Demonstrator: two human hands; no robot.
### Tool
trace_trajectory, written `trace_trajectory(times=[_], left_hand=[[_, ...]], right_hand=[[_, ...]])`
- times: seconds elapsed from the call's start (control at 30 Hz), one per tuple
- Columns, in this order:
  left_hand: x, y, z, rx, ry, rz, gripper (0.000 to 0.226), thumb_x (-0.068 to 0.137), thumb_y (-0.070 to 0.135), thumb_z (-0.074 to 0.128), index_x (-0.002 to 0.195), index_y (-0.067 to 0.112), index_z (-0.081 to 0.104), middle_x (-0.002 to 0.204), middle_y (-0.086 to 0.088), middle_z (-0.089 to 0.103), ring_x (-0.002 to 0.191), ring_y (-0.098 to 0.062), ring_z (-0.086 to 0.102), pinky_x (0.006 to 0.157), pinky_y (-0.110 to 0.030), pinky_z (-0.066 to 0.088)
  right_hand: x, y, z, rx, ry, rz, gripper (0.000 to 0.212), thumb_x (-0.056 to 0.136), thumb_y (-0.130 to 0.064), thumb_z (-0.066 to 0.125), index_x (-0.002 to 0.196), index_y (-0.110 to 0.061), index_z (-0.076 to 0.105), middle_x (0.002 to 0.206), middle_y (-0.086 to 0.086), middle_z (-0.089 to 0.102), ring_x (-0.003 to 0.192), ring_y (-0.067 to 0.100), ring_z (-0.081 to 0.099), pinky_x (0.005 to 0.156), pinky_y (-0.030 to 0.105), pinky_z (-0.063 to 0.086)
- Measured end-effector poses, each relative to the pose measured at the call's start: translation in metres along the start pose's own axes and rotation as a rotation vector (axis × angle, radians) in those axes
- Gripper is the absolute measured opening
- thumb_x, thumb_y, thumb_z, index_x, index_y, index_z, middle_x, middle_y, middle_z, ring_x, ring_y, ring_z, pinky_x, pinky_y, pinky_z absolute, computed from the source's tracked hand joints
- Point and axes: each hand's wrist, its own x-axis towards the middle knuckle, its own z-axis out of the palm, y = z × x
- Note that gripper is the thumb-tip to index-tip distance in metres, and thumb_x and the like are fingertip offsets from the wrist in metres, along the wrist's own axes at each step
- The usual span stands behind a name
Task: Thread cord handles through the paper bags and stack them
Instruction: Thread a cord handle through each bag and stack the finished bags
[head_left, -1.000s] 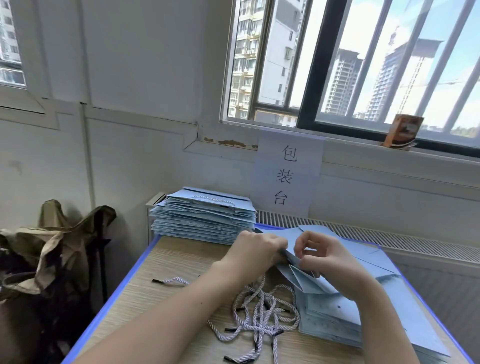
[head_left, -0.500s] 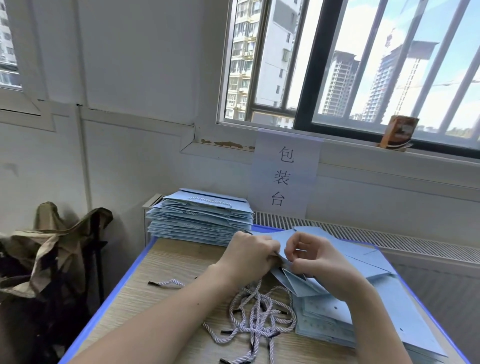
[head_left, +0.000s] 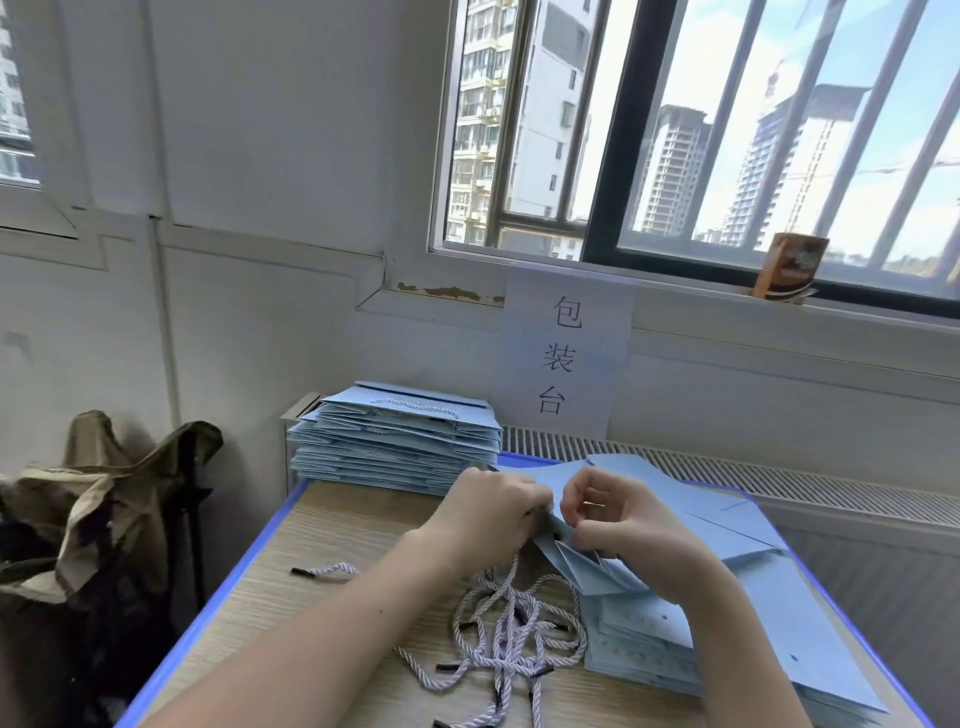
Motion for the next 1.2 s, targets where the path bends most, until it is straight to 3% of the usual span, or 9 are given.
trace_trajectory(times=[0.17, 0.27, 0.4, 0.5, 0.6, 0.77, 0.87, 1.1, 1.2], left_hand=[[0.001, -0.001, 0.010, 0.060, 0.202, -0.004, 0.018, 0.075, 0.041, 0.061, 0.068, 0.024, 0.062, 0.064, 0.007, 0.058, 0.056, -0.017, 0.058, 0.051, -0.022, 0.030], [0.005, -0.001, 0.015, 0.059, 0.241, -0.015, 0.013, 0.073, 0.038, 0.070, 0.069, 0.025, 0.069, 0.079, 0.005, 0.053, 0.072, -0.017, 0.053, 0.054, -0.025, 0.039], [0.006, 0.000, 0.015, 0.010, 0.150, -0.007, 0.016, 0.077, 0.030, 0.065, 0.076, 0.018, 0.076, 0.096, -0.002, 0.069, 0.087, -0.024, 0.065, 0.071, -0.033, 0.055], [0.003, 0.005, 0.011, -0.055, 0.083, -0.074, 0.042, 0.091, 0.034, 0.037, 0.096, 0.013, 0.073, 0.097, -0.003, 0.070, 0.087, -0.027, 0.065, 0.072, -0.040, 0.053], [0.001, 0.007, 0.012, -0.080, 0.192, -0.076, 0.042, 0.093, 0.028, 0.032, 0.099, 0.012, 0.070, 0.094, -0.005, 0.072, 0.081, -0.030, 0.068, 0.068, -0.042, 0.054], [0.002, 0.011, 0.012, -0.120, 0.278, -0.105, 0.031, 0.088, 0.014, 0.043, 0.105, 0.015, 0.069, 0.087, -0.005, 0.073, 0.072, -0.032, 0.068, 0.057, -0.041, 0.055], [0.003, 0.012, 0.012, -0.120, 0.328, -0.135, 0.032, 0.083, 0.010, 0.047, 0.104, 0.017, 0.070, 0.089, -0.004, 0.074, 0.072, -0.033, 0.069, 0.056, -0.041, 0.056], [0.002, 0.010, 0.011, -0.173, 0.359, -0.176, 0.036, 0.089, 0.017, 0.042, 0.111, 0.020, 0.070, 0.097, -0.003, 0.074, 0.082, -0.033, 0.069, 0.066, -0.043, 0.056], [0.002, 0.012, 0.009, -0.231, 0.339, -0.201, 0.038, 0.090, 0.021, 0.037, 0.111, 0.021, 0.069, 0.098, -0.002, 0.073, 0.086, -0.031, 0.067, 0.070, -0.042, 0.053]], right_hand=[[0.000, -0.003, 0.002, 0.031, -0.033, -0.047, 0.024, 0.071, 0.014, 0.058, 0.083, -0.007, 0.061, 0.077, 0.008, 0.054, 0.063, 0.014, 0.043, 0.054, 0.021, 0.037], [0.001, -0.002, 0.000, 0.045, 0.023, -0.061, 0.021, 0.067, 0.009, 0.061, 0.081, -0.007, 0.060, 0.073, 0.005, 0.053, 0.064, 0.016, 0.042, 0.057, 0.023, 0.036], [0.001, 0.001, -0.004, 0.001, 0.117, -0.036, 0.020, 0.065, 0.002, 0.067, 0.076, -0.013, 0.059, 0.070, 0.005, 0.050, 0.065, 0.018, 0.042, 0.060, 0.027, 0.036], [0.001, 0.005, -0.016, -0.185, 0.416, -0.101, 0.022, 0.079, 0.002, 0.072, 0.072, -0.008, 0.054, 0.063, -0.001, 0.047, 0.059, 0.013, 0.040, 0.059, 0.028, 0.034], [0.000, 0.009, -0.025, -0.317, 0.790, -0.190, 0.021, 0.088, -0.009, 0.068, 0.072, -0.010, 0.053, 0.063, -0.003, 0.048, 0.059, 0.011, 0.041, 0.060, 0.028, 0.036], [0.010, 0.015, -0.020, -0.385, 1.101, -0.266, 0.026, 0.089, -0.039, 0.051, 0.091, -0.014, 0.052, 0.103, 0.002, 0.047, 0.100, 0.018, 0.037, 0.089, 0.032, 0.031], [0.012, 0.012, -0.015, -0.295, 1.137, -0.255, 0.030, 0.090, -0.044, 0.048, 0.097, -0.015, 0.050, 0.111, 0.000, 0.041, 0.103, 0.012, 0.032, 0.094, 0.031, 0.028], [0.013, 0.013, -0.014, -0.349, 1.011, -0.260, 0.024, 0.092, -0.039, 0.048, 0.100, -0.018, 0.059, 0.106, -0.006, 0.051, 0.109, 0.018, 0.047, 0.100, 0.043, 0.041], [0.016, 0.014, -0.012, -0.339, 0.913, -0.258, 0.032, 0.100, -0.042, 0.044, 0.113, -0.020, 0.063, 0.127, -0.005, 0.056, 0.129, 0.013, 0.044, 0.112, 0.033, 0.034]])
